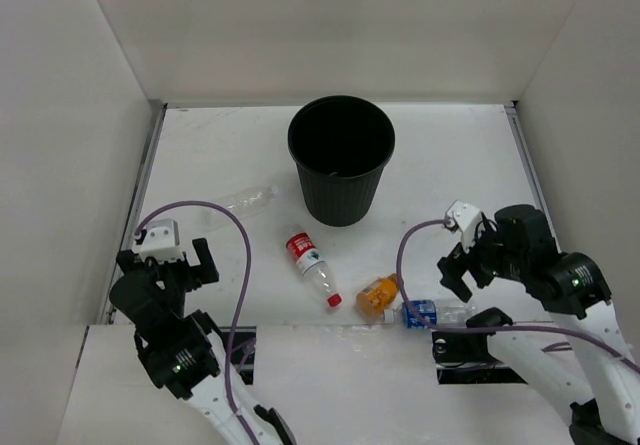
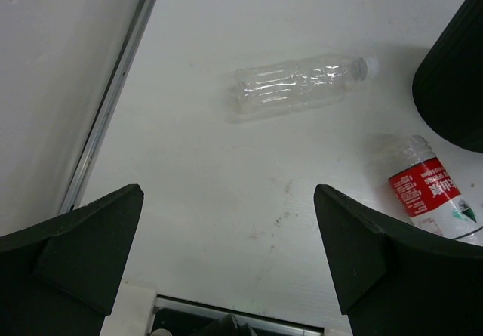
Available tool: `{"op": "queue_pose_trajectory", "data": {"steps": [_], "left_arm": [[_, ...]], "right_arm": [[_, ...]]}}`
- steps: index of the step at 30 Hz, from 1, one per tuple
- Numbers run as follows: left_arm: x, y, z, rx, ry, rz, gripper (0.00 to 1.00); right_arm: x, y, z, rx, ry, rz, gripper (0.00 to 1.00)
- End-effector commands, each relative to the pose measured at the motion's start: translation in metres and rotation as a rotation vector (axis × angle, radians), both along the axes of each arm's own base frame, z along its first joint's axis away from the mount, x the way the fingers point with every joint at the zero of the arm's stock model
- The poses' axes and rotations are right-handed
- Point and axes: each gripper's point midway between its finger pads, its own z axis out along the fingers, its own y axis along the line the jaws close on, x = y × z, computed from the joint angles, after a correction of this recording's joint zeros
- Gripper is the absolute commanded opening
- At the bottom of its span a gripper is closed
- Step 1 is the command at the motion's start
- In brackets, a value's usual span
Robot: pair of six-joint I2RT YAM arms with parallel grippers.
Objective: Put the plastic bottles in the bin
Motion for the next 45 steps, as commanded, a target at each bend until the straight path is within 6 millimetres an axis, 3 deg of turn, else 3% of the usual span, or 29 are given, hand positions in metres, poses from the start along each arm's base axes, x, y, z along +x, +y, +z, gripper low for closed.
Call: {"op": "queue_pose_trajectory", "data": {"steps": [1,3,8,17,24,33,42,45], "left_arm": [[0.007,0.002,0.013,0.031,-0.013,-0.033,1.0],[0.014,0.006,0.016,0.029,-0.008,-0.039,1.0],[0.024,0.015,0.019,0.052,-0.031,-0.035,1.0],[0.04,0.029,0.032,0.082,-0.077,-0.026,1.0],[0.049,0.038,0.038,0.084,-0.073,-0.027,1.0],[0.066,0.046,0.044,0.101,-0.086,-0.053,1.0],[0.069,0.05,0.048,0.142,-0.112,-0.057,1.0],[0.072,0.051,0.048,0.158,-0.111,-0.064,1.0]], "right_arm": [[-0.021,-0.03,-0.023,-0.242,0.06,0.096,1.0],[-0.036,-0.029,-0.031,-0.273,0.113,0.151,1.0],[-0.05,-0.021,-0.038,-0.257,0.148,0.219,1.0],[-0.043,0.01,-0.064,-0.368,0.152,0.489,1.0],[-0.022,0.036,-0.084,-0.382,0.151,0.495,1.0],[-0.028,0.035,-0.106,-0.468,0.316,0.543,1.0],[-0.022,0.067,-0.103,-0.537,0.261,0.713,1.0],[-0.026,0.068,-0.107,-0.567,0.272,0.748,1.0]]}}
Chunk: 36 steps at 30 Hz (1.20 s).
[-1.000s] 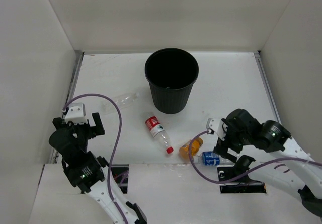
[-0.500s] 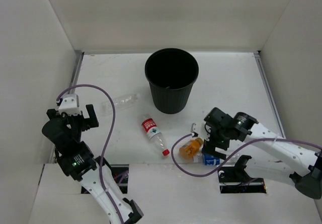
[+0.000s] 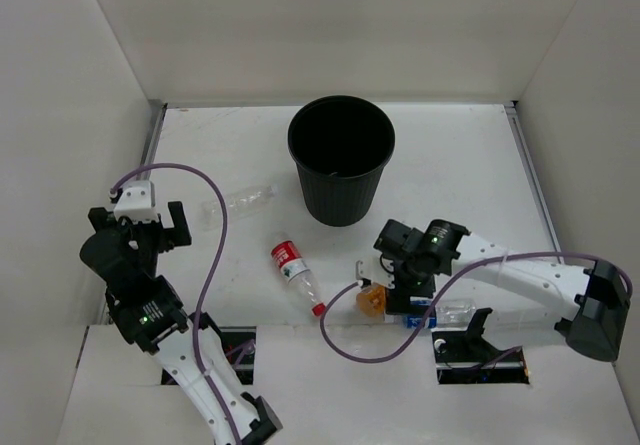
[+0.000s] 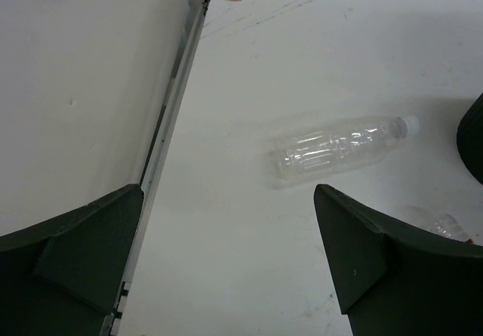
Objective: Put the plastic bottles in the bin
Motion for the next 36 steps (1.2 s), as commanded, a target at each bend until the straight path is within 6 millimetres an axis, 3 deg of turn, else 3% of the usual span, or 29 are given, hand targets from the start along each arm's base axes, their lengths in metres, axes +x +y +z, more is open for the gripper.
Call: {"op": "queue_pose_trajectory", "data": {"steps": [1,4,7,10,13,17,19,22,25,30,33,36], "left_arm": [[0.008,0.002,0.01,0.054,-0.037,-0.031,1.0],[0.011,0.004,0.013,0.066,-0.043,-0.032,1.0],[0.011,0.003,0.02,0.073,-0.058,-0.036,1.0],[0.011,-0.008,0.021,0.056,-0.06,-0.084,1.0],[0.014,-0.018,0.01,0.027,-0.019,-0.144,1.0],[0.03,-0.024,-0.019,-0.038,0.121,-0.214,1.0],[0.044,-0.026,-0.035,-0.008,0.177,-0.263,1.0],[0.064,-0.041,-0.057,0.136,0.225,-0.399,1.0],[0.076,-0.055,-0.084,0.298,0.293,-0.549,1.0],[0.074,-0.081,-0.129,0.59,0.351,-0.879,1.0],[0.083,-0.086,-0.135,0.653,0.356,-1.001,1.0],[0.102,-0.077,-0.138,0.686,0.372,-1.021,1.0]], "right_arm": [[0.005,0.012,0.005,0.018,-0.033,0.068,0.97],[0.003,0.01,0.001,-0.009,-0.035,0.098,0.97],[0.019,0.04,0.032,0.132,-0.064,0.065,0.96],[0.041,0.063,0.1,0.36,-0.112,-0.024,0.99],[0.059,0.064,0.186,0.584,-0.225,-0.124,1.0],[0.084,0.03,0.292,0.845,-0.484,-0.308,1.0],[0.089,0.005,0.331,0.961,-0.615,-0.411,1.0],[0.082,-0.024,0.37,1.108,-0.773,-0.525,1.0],[0.067,-0.044,0.386,1.176,-0.844,-0.647,1.0],[0.035,-0.051,0.38,1.166,-0.821,-0.742,1.0],[0.016,-0.048,0.377,1.179,-0.811,-0.762,1.0],[0.001,-0.048,0.377,1.218,-0.805,-0.808,1.0]]}}
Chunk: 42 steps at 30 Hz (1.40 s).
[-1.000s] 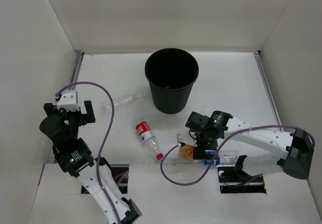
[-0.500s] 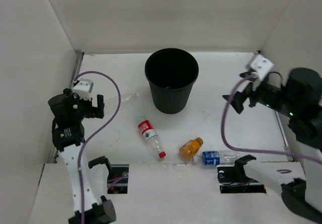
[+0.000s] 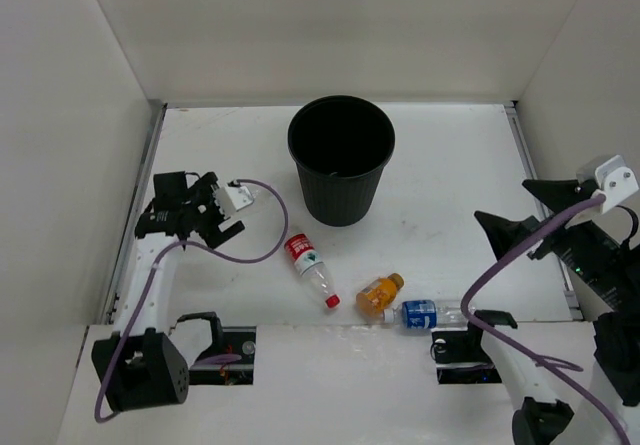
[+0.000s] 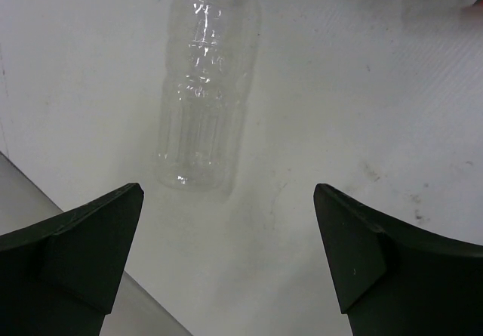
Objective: Put the plastic bottles in the bin
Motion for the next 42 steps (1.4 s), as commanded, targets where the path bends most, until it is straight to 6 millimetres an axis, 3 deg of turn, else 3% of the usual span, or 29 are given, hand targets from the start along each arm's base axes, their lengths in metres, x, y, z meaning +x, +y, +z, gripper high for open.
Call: {"op": "queue_pose_trajectory", "data": {"steps": [1,10,19,27,29,32,35,39,42], "left_arm": [[0.028,0.004,0.013,0.087,-0.088,-0.157,1.0],[0.073,0.015,-0.029,0.11,0.001,-0.184,1.0],[0.084,0.009,-0.071,0.133,0.165,-0.19,0.98],[0.073,0.019,-0.116,0.249,0.372,-0.168,0.63],[0.071,0.019,-0.12,0.259,0.382,-0.17,0.46],[0.071,0.018,-0.114,0.252,0.369,-0.152,0.25],[0.077,0.018,-0.084,0.209,0.302,-0.098,0.11],[0.079,0.021,-0.003,0.041,0.114,0.01,0.08],[0.062,0.022,0.06,-0.066,-0.022,0.053,0.07]], "right_arm": [[-0.031,0.012,0.004,0.093,0.009,0.036,1.0],[-0.059,0.027,0.027,0.122,-0.056,0.055,1.0],[-0.065,0.035,0.055,0.14,-0.113,0.047,1.0],[-0.062,0.039,0.07,0.157,-0.153,0.059,1.0],[-0.059,0.039,0.073,0.157,-0.161,0.057,1.0],[-0.055,0.037,0.075,0.153,-0.171,0.057,1.0],[-0.047,0.033,0.074,0.145,-0.179,0.05,1.0],[-0.034,0.024,0.067,0.131,-0.179,0.023,1.0],[-0.025,0.022,0.064,0.131,-0.175,0.032,1.0]]}}
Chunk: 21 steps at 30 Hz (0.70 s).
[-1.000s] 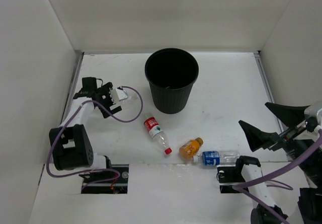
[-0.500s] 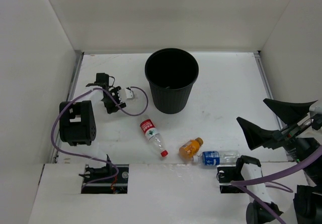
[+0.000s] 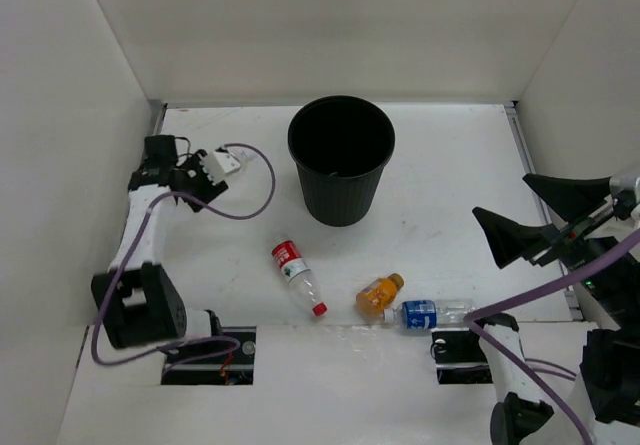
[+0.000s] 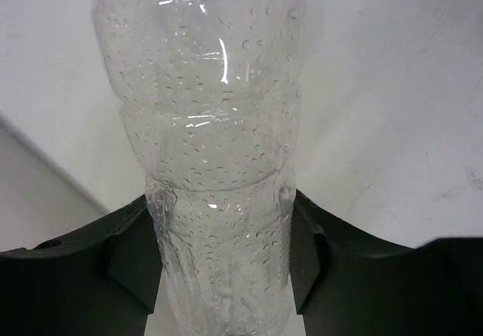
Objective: Put the plastic bottles in the bin
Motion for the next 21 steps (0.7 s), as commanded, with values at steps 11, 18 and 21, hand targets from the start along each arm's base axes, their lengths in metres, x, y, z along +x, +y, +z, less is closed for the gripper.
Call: {"op": "queue_pose_trajectory", "data": {"steps": [11,18,21], "left_arm": [[-0.071,-0.054,0.271,-0.717,-0.495,0.14,0.06],[-0.069,-0.104,0.361,-1.018,-0.526,0.07,0.06],[-0.066,-0.125,0.383,-1.085,-0.503,0.007,0.07]], "right_arm": [[0.047,-0.014,-0.018,0.021,-0.034,-0.003,1.0],[0.066,-0.029,-0.057,0.043,0.038,-0.084,1.0],[0.066,-0.031,-0.068,0.043,0.051,-0.097,1.0]]}}
